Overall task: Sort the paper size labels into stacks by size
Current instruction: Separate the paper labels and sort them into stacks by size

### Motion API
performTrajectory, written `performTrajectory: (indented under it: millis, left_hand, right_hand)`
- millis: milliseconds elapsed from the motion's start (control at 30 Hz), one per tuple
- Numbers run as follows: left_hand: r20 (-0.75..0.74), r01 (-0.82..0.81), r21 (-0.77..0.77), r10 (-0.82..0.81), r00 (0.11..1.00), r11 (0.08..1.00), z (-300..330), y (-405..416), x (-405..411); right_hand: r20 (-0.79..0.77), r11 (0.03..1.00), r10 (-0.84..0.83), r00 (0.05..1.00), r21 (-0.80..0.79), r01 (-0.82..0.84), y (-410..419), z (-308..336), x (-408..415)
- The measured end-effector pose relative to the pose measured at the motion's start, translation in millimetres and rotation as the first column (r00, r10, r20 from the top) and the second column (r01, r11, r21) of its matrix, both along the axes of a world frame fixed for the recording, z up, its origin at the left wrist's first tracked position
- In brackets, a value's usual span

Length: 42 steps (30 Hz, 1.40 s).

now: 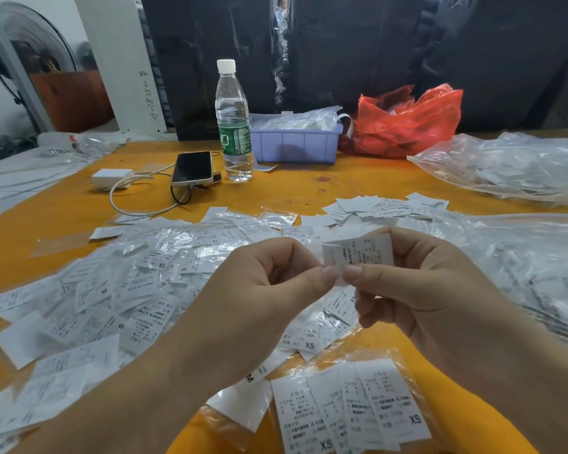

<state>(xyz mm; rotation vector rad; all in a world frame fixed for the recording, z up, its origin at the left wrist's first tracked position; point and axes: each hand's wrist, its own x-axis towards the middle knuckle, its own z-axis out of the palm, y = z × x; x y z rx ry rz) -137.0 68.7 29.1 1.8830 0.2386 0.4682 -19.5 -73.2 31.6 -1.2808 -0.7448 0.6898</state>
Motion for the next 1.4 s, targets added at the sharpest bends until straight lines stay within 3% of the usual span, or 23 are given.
performTrajectory:
  millis: [200, 767, 933, 1167, 1400]
  left_hand:
    - [-0.016, -0.047, 0.015, 0.047, 0.999, 0.999, 1, -1, 0]
    - [0.023, 0.010, -0.014, -0.010, 1.000, 1.000, -4, 2, 1]
    - [-0.004, 0.016, -0.084, -0.016, 1.000, 0.996, -7, 4, 4]
    - [-0.001, 0.020, -0.088, -0.020, 1.000, 0.996, -8, 5, 3]
    - [-0.007, 0.010, 0.003, -0.010, 1.000, 1.000, -7, 1, 1]
  right_hand:
    - [-0.011, 0.979, -0.077, 0.997, 0.189, 0.078, -4, 6, 2]
    - [0.106, 0.994, 0.019, 0.994, 0.100, -0.030, -1, -3, -3]
    - [0.097, 0.990, -0.110, 0.989, 0.097, 0.101, 0, -4, -4]
    - [0.267, 0.975, -0.190, 0.945, 0.164, 0.149, -2, -1, -3]
    - [0.457, 0.993, -0.108, 0.883, 0.014, 0.114, -2, -9, -6]
